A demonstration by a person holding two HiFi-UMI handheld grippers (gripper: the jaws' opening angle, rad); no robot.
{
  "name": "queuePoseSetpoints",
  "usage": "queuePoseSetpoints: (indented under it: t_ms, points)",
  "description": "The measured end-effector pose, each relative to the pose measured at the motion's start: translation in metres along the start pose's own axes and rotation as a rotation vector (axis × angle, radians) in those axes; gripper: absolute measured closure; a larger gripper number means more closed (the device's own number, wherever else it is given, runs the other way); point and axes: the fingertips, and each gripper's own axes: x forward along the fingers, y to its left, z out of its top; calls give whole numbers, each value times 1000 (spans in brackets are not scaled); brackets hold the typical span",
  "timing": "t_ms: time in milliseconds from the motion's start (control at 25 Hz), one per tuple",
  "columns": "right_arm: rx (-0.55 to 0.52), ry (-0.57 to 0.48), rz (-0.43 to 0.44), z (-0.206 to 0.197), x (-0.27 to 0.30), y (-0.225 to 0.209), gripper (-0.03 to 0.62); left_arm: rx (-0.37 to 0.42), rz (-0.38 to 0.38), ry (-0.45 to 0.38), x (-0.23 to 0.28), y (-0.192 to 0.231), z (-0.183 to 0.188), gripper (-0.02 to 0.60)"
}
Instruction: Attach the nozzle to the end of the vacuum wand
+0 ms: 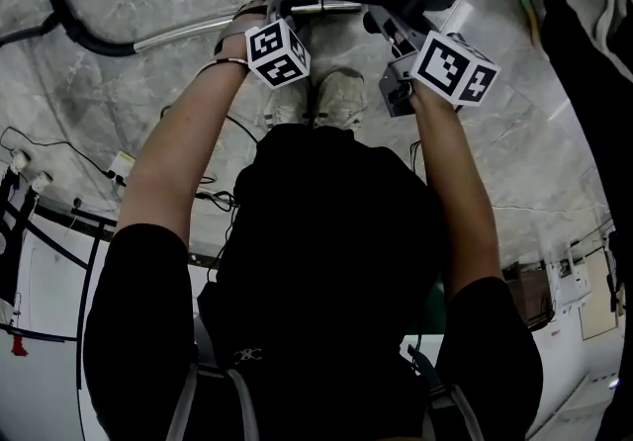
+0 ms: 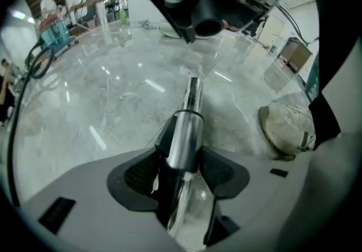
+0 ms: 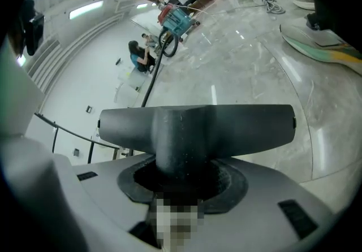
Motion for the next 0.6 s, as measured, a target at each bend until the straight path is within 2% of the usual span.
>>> queuePoseSetpoints:
  t_ms: [120, 320, 440, 600]
  points:
    - [15, -16, -6, 0, 1, 3, 419, 37, 17, -32, 0, -2, -2, 371]
    - [53, -58, -29, 15, -2, 8, 420, -1, -46, -7, -10, 0, 0, 367]
    - [78, -90, -27, 22, -26, 27, 419, 1, -28, -77, -59, -9, 13, 367]
    - [46, -108, 11, 23, -86, 85, 419, -5, 25, -205, -160, -22, 45, 365]
